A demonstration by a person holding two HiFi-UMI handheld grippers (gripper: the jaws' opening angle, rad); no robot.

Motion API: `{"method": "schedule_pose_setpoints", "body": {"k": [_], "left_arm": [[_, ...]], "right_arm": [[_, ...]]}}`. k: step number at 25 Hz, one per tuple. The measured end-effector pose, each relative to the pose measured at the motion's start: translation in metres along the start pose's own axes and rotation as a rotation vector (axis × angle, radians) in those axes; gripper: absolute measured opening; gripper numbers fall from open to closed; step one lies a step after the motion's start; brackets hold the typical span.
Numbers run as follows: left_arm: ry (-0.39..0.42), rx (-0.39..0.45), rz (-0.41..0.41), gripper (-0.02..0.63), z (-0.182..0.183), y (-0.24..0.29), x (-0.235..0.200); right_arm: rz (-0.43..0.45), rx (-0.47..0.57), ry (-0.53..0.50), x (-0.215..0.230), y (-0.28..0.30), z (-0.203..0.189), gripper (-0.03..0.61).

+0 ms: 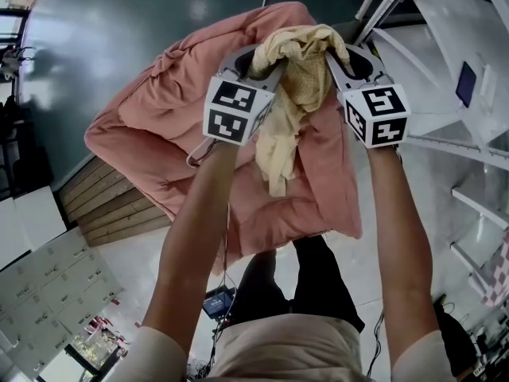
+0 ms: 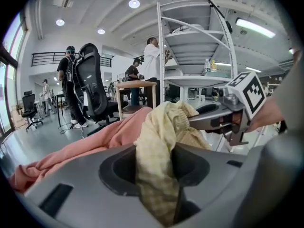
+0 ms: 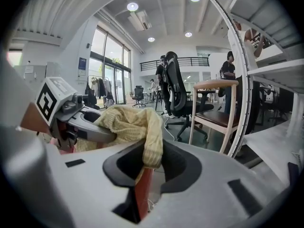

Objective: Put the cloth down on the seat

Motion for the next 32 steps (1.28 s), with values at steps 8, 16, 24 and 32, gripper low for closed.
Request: {"method": "schedule_pose_setpoints", "body": {"k": [8, 16, 24, 32], "left_arm": [[-0.131, -0.020, 0.028, 0.172, -0.033, 0.013, -0.018], [-0.099, -0.021, 0.037, 0.173, -0.029, 0.011, -0.016], [-0.006, -0.031, 0.049, 0.195, -0.017, -0.020, -0.012], [0.044, -0.017, 0.080, 0.221, 0.017, -0.060, -0.023]], "right_arm": [[-0.022, -0.028, 0.037, 0.014, 0.017, -0.017, 0.084], [-0.037, -0.061, 0.049, 0.021, 0.020, -0.018, 0.117], [-0.077, -0.094, 0.038, 0.014, 0.001, -0.009, 0.137], [-0.107, -0.096, 0.051, 0.010, -0.023, 0.013, 0.138]]}}
Point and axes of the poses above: the fingertips, and each gripper's own axes: y forward along the fingers, x to its right, z out of its top, the point moved 2 cm from there along -y, backward along the fingers, and after that the axes turned 13 degrees about y, right-handed, at the moved point
